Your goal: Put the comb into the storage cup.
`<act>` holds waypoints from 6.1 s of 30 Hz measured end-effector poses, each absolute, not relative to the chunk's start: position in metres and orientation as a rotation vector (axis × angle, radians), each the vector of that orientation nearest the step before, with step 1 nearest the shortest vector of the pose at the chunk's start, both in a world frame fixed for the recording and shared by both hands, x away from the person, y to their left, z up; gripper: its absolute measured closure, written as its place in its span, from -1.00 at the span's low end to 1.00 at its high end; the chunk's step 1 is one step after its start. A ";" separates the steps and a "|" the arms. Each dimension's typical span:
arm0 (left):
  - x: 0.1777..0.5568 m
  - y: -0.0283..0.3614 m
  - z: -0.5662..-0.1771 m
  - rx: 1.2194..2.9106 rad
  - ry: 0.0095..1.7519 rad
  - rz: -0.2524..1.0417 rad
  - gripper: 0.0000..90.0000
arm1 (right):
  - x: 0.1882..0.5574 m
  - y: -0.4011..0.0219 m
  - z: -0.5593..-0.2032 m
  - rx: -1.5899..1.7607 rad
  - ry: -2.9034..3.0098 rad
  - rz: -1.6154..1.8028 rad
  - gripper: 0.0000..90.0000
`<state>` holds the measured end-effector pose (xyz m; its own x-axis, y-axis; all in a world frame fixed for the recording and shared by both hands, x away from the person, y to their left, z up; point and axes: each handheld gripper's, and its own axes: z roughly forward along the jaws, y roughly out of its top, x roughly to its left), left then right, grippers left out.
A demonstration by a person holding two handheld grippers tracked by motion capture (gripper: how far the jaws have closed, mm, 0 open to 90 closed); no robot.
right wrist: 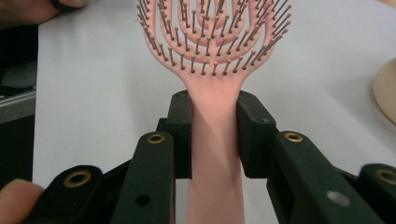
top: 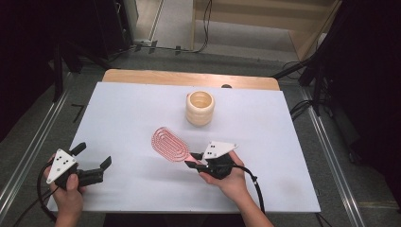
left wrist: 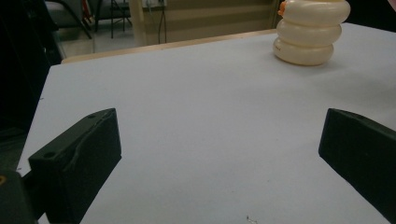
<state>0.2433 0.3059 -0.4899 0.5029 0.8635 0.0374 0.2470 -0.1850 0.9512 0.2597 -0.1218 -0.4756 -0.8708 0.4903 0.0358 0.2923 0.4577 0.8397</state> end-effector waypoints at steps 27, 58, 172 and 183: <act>0.229 0.235 -0.446 1.698 0.721 0.627 -1.00 | 0.257 -0.141 -0.478 0.781 2.331 1.503 0.51; 0.257 0.152 -0.429 1.737 0.638 0.423 -0.94 | 0.252 -0.147 -0.477 0.800 2.238 1.517 0.51; 0.294 0.129 -0.403 1.660 0.681 0.187 0.47 | 0.218 -0.242 -0.482 0.969 1.923 1.599 -1.00; 0.298 0.129 -0.400 1.659 0.677 0.191 0.47 | 0.210 -0.260 -0.489 0.990 1.923 1.554 -1.00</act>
<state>0.2982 0.1288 -0.3999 0.8125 0.5285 -0.2459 0.3220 -0.0553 0.9451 0.2102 -0.2598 -0.4886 -0.6270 0.7753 0.0767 0.2378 0.0967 0.9665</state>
